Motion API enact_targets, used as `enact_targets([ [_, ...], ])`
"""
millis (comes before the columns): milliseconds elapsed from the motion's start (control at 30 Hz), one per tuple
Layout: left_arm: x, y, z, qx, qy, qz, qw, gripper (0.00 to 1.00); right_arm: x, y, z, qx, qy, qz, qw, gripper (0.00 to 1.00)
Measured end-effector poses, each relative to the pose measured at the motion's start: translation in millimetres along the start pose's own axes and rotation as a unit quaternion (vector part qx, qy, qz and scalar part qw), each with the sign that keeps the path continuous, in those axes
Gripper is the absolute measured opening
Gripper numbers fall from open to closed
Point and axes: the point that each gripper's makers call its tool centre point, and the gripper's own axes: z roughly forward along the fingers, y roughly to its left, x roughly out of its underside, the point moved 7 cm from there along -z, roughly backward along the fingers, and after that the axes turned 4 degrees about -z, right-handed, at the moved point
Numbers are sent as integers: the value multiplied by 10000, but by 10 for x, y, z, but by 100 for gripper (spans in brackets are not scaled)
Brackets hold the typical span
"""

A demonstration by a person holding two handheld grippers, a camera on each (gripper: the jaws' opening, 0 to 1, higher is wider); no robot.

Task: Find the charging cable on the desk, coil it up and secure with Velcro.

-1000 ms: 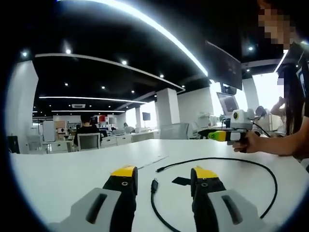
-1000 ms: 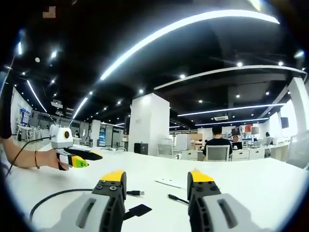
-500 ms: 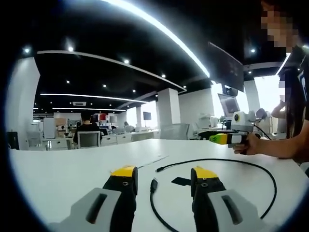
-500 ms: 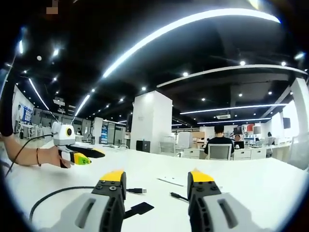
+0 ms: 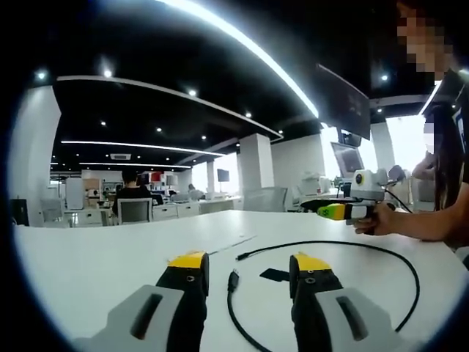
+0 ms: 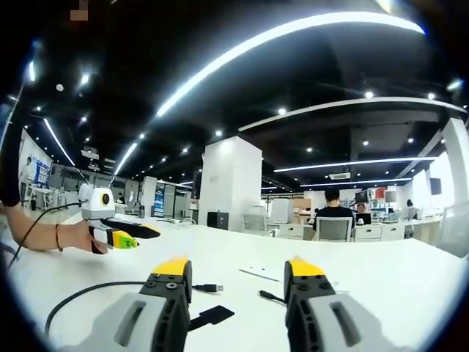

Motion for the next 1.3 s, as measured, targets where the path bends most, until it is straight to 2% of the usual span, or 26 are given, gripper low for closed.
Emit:
enact_targets([
  [1300,-27,-28,2,56,-15,6,10000,44,-15,-8,-1,32,-14,-18,10000,51],
])
